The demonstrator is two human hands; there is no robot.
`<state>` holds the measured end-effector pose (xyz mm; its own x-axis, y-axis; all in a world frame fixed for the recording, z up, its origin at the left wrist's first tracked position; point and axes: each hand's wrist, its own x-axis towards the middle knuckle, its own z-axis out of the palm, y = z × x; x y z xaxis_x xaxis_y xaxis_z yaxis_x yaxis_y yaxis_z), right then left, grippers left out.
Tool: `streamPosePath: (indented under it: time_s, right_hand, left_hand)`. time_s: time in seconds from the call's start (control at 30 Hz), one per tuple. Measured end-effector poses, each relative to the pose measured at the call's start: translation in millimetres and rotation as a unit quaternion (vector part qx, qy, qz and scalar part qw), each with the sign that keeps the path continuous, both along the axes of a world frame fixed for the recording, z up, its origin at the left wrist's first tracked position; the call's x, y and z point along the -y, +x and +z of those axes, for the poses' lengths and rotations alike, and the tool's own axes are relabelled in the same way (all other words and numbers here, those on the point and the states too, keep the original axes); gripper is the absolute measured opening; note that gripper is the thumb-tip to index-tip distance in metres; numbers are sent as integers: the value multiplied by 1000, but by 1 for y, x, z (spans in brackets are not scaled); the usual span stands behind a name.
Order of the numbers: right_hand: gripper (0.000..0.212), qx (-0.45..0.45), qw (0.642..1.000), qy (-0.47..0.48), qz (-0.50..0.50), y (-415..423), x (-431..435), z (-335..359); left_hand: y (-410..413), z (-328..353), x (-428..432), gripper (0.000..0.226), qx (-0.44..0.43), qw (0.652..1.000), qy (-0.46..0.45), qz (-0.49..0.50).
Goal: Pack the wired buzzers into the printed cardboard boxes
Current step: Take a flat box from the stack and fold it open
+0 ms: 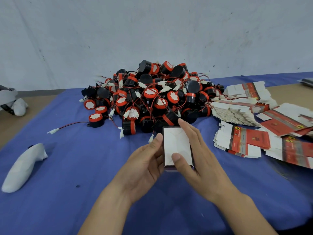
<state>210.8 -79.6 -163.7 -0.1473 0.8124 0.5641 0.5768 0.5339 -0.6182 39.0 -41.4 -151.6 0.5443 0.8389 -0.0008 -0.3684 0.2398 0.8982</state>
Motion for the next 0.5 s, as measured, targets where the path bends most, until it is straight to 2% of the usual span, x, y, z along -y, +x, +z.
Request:
streamPosePath:
  time_s: [0.13, 0.3, 0.5]
  right_hand:
    - [65, -46, 999, -4, 28, -1, 3, 1]
    - [65, -21, 999, -33, 34, 2, 2, 2]
    - [65, -3, 999, -34, 18, 4, 1, 2]
  left_hand:
    - [-1, 2, 2, 52, 17, 1000, 20, 16]
    - [2, 7, 6, 39, 44, 998, 22, 45]
    - [1, 7, 7, 38, 15, 997, 50, 60]
